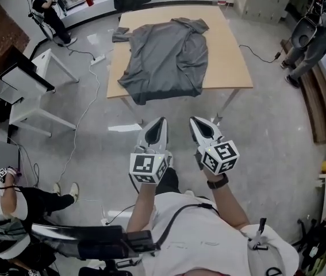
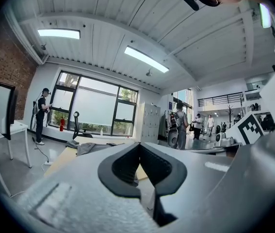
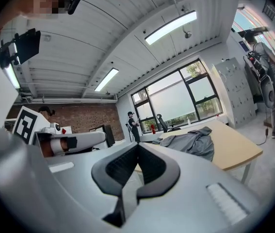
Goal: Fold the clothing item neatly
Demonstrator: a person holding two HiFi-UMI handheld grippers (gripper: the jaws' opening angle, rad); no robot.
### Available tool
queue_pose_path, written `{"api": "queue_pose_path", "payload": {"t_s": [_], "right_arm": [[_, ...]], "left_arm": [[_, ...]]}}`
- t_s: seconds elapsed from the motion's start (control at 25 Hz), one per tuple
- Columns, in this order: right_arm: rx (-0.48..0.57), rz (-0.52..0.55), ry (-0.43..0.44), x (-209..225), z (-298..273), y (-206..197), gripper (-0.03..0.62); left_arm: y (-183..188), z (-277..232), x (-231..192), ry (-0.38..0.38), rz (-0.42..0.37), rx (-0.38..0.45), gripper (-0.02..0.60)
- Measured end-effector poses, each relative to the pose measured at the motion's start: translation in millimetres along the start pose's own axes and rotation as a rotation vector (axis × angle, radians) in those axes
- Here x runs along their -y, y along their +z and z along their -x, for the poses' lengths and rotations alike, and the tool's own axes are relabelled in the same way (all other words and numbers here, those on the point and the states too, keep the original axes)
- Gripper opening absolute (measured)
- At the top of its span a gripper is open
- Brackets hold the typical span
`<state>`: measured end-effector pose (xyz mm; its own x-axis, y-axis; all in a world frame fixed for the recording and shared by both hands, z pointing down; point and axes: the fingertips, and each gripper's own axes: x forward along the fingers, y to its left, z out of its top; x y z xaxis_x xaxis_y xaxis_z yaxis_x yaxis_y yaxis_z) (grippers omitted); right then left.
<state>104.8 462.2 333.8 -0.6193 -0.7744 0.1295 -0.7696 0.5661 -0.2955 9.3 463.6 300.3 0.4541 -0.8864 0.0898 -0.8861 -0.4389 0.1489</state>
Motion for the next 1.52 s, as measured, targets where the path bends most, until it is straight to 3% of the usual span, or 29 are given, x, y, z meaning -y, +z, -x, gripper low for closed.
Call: {"api": "queue_pose_path", "payload": {"t_s": [0.4, 0.56, 0.88, 1.16, 1.52], "right_arm": [[0.035, 0.107, 0.070, 3.9, -181.1, 68.7, 0.006], [0.022, 0.102, 0.095, -1.1, -229.2, 66.5, 0.006], [-0.047, 0.084, 0.075, 46.4, -301.0, 59.0, 0.006], [-0.056, 0.045, 0.075, 122.1, -374.0, 68.7, 0.006], [-0.060, 0.047, 0.067, 257.7, -476.5, 104.4, 0.006]], "left_arm": [[67.6, -95.5, -146.9, 0.015, 0.009, 0.111, 0.000], [68.4, -117.7, -197.3, 0.036, 0.035, 0.108, 0.000], [49.0, -183.1, -238.7, 0.028, 0.082, 0.064, 0.000], [48.2, -270.2, -280.4, 0.054, 0.075, 0.043, -0.001], [42.5, -431.5, -344.8, 0.088, 0.058, -0.051, 0.000]]}}
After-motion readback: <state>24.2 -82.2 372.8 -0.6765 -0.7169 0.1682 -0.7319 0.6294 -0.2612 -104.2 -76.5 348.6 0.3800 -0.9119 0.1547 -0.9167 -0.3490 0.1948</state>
